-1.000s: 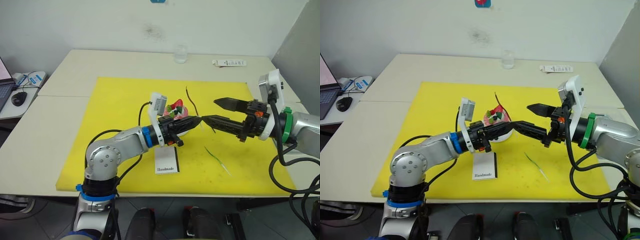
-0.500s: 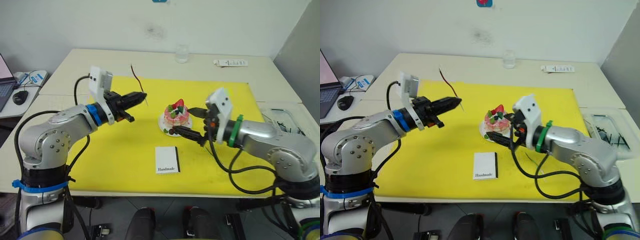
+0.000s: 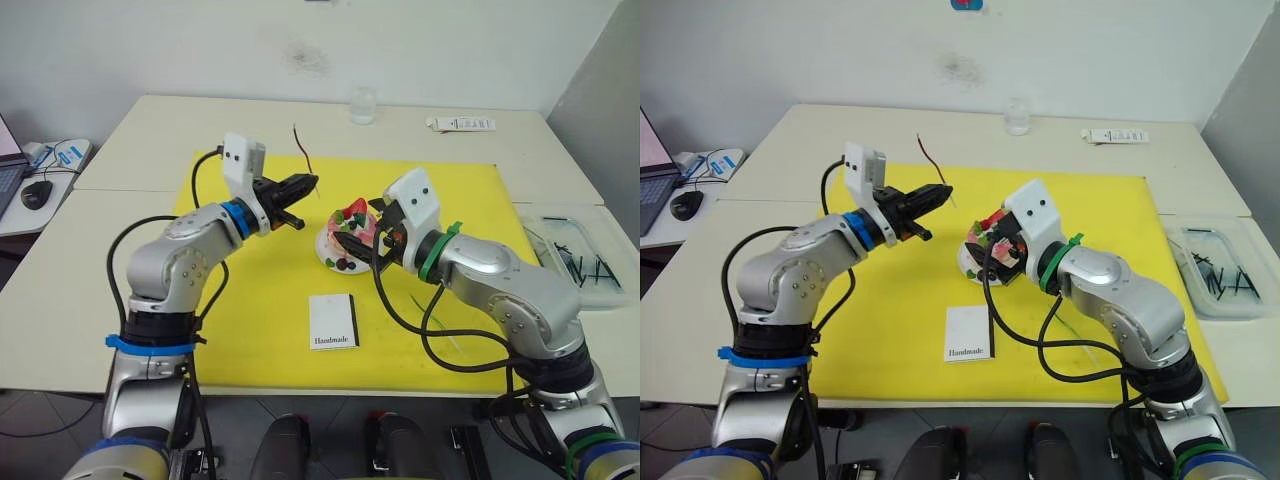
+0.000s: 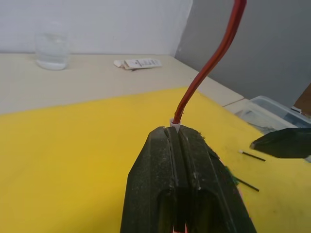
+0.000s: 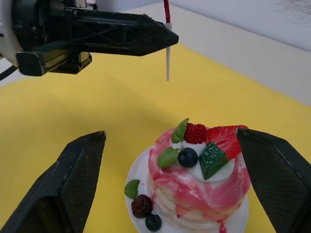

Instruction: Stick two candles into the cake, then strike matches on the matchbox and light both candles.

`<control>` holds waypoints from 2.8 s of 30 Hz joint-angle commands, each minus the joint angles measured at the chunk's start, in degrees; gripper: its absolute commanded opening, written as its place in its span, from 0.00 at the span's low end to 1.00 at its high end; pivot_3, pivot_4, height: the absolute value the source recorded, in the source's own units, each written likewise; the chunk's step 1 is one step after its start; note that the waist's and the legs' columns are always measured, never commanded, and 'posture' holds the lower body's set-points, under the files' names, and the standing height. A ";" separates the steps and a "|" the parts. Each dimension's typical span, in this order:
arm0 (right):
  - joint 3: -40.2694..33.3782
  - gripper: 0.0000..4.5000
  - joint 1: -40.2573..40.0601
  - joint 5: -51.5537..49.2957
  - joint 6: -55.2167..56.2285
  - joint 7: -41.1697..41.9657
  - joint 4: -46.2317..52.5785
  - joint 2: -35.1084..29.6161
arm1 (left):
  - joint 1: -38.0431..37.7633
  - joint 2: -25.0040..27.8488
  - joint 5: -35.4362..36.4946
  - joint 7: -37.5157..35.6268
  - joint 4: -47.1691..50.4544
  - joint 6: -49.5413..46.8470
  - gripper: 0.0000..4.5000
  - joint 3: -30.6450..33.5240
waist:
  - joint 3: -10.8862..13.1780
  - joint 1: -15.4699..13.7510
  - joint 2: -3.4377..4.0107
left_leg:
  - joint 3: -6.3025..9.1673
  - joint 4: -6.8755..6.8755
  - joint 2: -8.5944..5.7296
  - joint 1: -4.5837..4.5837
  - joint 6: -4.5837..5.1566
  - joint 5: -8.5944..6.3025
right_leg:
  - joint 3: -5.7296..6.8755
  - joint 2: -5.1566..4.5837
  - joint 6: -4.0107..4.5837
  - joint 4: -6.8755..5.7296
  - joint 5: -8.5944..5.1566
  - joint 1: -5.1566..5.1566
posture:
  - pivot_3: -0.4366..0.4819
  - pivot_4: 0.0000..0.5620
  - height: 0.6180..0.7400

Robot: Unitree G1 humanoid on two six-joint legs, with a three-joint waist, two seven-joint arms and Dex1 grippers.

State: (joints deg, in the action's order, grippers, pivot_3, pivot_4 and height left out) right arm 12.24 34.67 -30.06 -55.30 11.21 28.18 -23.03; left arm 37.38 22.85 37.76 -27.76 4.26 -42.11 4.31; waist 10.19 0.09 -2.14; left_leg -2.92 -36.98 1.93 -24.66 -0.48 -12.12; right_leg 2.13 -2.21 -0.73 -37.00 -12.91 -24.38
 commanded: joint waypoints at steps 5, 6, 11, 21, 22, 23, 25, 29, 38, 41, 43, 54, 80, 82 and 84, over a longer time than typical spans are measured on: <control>-1.80 0.99 -0.52 2.80 0.69 0.15 2.48 1.72 | -2.33 -1.43 0.15 0.67 5.10 -1.14 0.00 -0.02 | 0.00 0.04 0.00 | 0.03 -0.05 -0.01 0.01 0.00 0.01 | 0.03 0.03 -0.01 -0.04 0.00 0.01 | 0.48 0.27 1.00; -1.66 0.99 -0.57 3.11 0.64 0.25 2.53 1.74 | -2.87 -1.48 0.09 0.58 5.40 -1.27 0.00 -0.09 | 0.00 0.04 0.00 | -0.01 -0.05 -0.01 0.04 0.00 0.01 | 0.01 0.03 -0.01 -0.04 0.01 0.02 | 0.48 0.27 1.00; -2.14 0.99 -1.04 3.36 0.14 -0.27 3.02 3.00 | -3.79 -1.87 -0.96 0.55 5.61 -0.92 0.00 -0.58 | 0.00 0.03 0.00 | -0.01 -0.05 -0.02 0.06 0.00 0.01 | -0.01 0.03 -0.02 -0.04 0.01 0.04 | 0.48 0.27 1.00; -2.49 0.99 -1.73 4.29 -1.41 -0.63 4.38 4.52 | -4.88 -2.56 -4.37 -1.10 4.25 1.70 0.00 -2.48 | 0.00 0.02 0.00 | -0.01 -0.06 -0.03 0.06 0.00 0.01 | 0.00 0.03 -0.01 -0.04 0.01 0.04 | 0.48 0.27 1.00; -2.54 0.99 -1.75 4.45 -1.60 -0.61 4.48 4.59 | -4.91 -2.68 -4.70 -1.23 4.06 2.03 0.00 -2.55 | 0.00 0.02 0.00 | -0.02 -0.06 -0.03 0.06 0.00 0.01 | 0.00 0.03 -0.01 -0.04 0.01 0.04 | 0.48 0.27 1.00; -2.57 0.99 -1.75 4.58 -1.76 -0.59 4.56 4.65 | -4.90 -2.83 -4.92 -1.29 3.89 2.28 0.00 -2.53 | 0.00 0.03 0.00 | -0.02 -0.05 -0.02 0.06 0.00 0.01 | 0.00 0.03 -0.01 -0.04 0.01 0.04 | 0.48 0.27 1.00; -2.64 0.99 -1.74 4.74 -2.03 -0.61 4.73 4.78 | -4.88 -3.18 -5.15 -1.40 3.62 2.65 0.00 -2.42 | 0.00 0.03 0.00 | -0.01 -0.05 -0.02 0.06 0.00 0.01 | 0.00 0.03 -0.01 -0.04 0.01 0.04 | 0.48 0.27 1.00; -2.81 0.99 -1.77 4.83 -2.72 -0.82 5.26 5.04 | -4.48 -3.37 -5.91 -1.91 2.79 3.34 0.00 -2.53 | 0.00 0.03 0.00 | 0.00 -0.05 -0.02 0.06 0.00 0.01 | 0.00 0.04 -0.01 -0.04 0.01 0.04 | 0.48 0.27 1.00; -3.20 0.99 -1.89 5.26 -3.45 -0.91 5.67 5.50 | -4.04 -3.67 -6.92 -2.91 1.17 4.32 0.00 -2.55 | 0.00 0.04 0.00 | 0.00 -0.06 -0.02 0.06 0.00 0.01 | 0.02 0.04 -0.01 -0.06 0.01 0.04 | 0.48 0.27 1.00; -3.32 0.99 -1.95 5.44 -3.61 -0.91 5.77 5.57 | -4.04 -3.88 -7.45 -3.00 0.56 4.66 0.00 -2.69 | 0.00 0.03 0.00 | -0.01 -0.06 -0.03 0.06 0.00 0.01 | 0.01 0.03 -0.01 -0.05 0.01 0.04 | 0.48 0.27 1.00; -3.33 0.99 -1.98 5.57 -3.61 -0.96 5.81 5.60 | -4.14 -4.10 -7.84 -3.16 0.25 4.94 0.00 -2.58 | 0.00 0.03 0.00 | -0.02 -0.06 -0.03 0.06 0.00 0.01 | 0.01 0.03 -0.01 -0.05 0.01 0.04 | 0.48 0.27 1.00; -3.64 0.99 -1.88 5.88 -3.75 -0.91 5.63 5.66 | -3.33 -4.91 -8.73 -3.81 -0.59 5.58 0.00 -2.89 | 0.00 0.03 0.00 | 0.00 -0.07 -0.03 0.06 0.00 0.01 | 0.01 0.03 -0.01 -0.07 0.01 0.04 | 0.48 0.27 1.00; -3.85 0.99 -1.81 6.66 -3.42 -0.61 5.22 6.23 | -6.99 -3.43 -15.84 -8.39 -1.35 12.22 0.00 -7.51 | 0.00 0.03 0.00 | 0.00 -0.07 -0.03 0.07 0.00 0.01 | 0.02 0.03 -0.01 -0.08 0.01 0.05 | 0.48 0.27 1.00; -3.88 0.99 -1.77 6.65 -3.43 -0.56 5.19 6.23 | -6.91 -3.66 -16.06 -8.37 -1.76 12.62 0.00 -7.60 | 0.00 0.03 0.00 | 0.00 -0.08 -0.03 0.07 0.00 0.01 | 0.01 0.03 -0.01 -0.08 0.02 0.06 | 0.48 0.27 1.00; -3.89 0.99 -1.69 6.65 -3.44 -0.52 5.15 6.23 | -6.70 -3.87 -16.50 -8.36 -2.49 13.32 0.00 -7.79 | 0.00 0.03 0.00 | 0.00 -0.08 -0.03 0.07 0.00 0.01 | 0.01 0.03 -0.01 -0.08 0.01 0.06 | 0.48 0.27 1.00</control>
State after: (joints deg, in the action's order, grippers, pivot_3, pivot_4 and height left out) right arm 10.03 32.47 -23.72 -59.37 10.39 31.39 -16.98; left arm 30.44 19.28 21.98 -35.69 1.57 -29.98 -3.08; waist 10.19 0.12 -2.14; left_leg -2.91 -37.06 1.91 -24.59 -0.48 -12.11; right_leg 2.15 -2.19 -0.74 -37.08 -12.89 -24.33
